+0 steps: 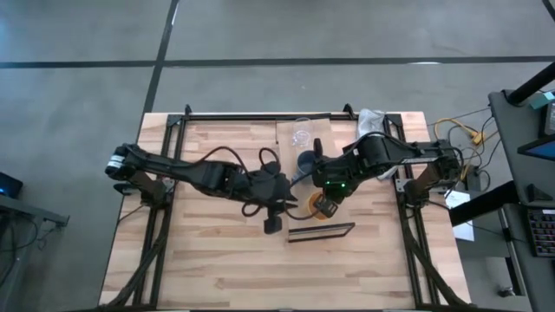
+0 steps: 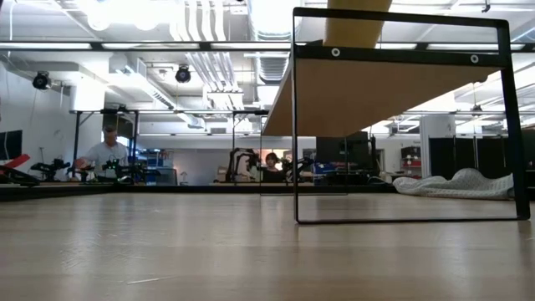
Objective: Stack small to large cups/mugs on shelf
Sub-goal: Put the yellow cup on the shelf
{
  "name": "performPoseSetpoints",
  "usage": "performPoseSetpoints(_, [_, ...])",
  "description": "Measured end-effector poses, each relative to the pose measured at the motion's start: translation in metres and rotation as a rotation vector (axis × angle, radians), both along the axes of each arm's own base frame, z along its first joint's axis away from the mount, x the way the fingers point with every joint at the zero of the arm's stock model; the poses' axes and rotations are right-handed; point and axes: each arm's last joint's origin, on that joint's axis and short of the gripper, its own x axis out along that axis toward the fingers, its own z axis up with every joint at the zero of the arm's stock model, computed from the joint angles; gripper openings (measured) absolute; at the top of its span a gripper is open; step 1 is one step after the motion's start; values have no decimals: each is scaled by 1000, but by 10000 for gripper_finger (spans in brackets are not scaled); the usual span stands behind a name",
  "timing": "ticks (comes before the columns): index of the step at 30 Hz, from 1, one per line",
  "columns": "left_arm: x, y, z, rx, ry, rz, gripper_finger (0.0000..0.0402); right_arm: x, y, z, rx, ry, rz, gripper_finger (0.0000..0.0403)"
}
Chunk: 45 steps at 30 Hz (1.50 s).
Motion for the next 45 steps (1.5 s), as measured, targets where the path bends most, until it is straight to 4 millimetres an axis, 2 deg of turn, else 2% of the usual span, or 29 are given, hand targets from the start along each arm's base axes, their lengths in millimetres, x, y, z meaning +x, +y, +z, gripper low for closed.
performPoseSetpoints(11, [8,-2,-28,-29,-63,14,61,0,1,0,23,4,-2,9])
performPoseSetpoints(22, [9,4,-56,-20,-40,35,61,0,1,-2,29,16,-1,9])
performPoseSetpoints(34, [11,6,-64,-29,-89,45,61,1,1,-6,26,23,-1,9])
performPoseSetpoints(45, [17,8,-69,-34,-99,41,61,8,2,-20,22,24,-2,9])
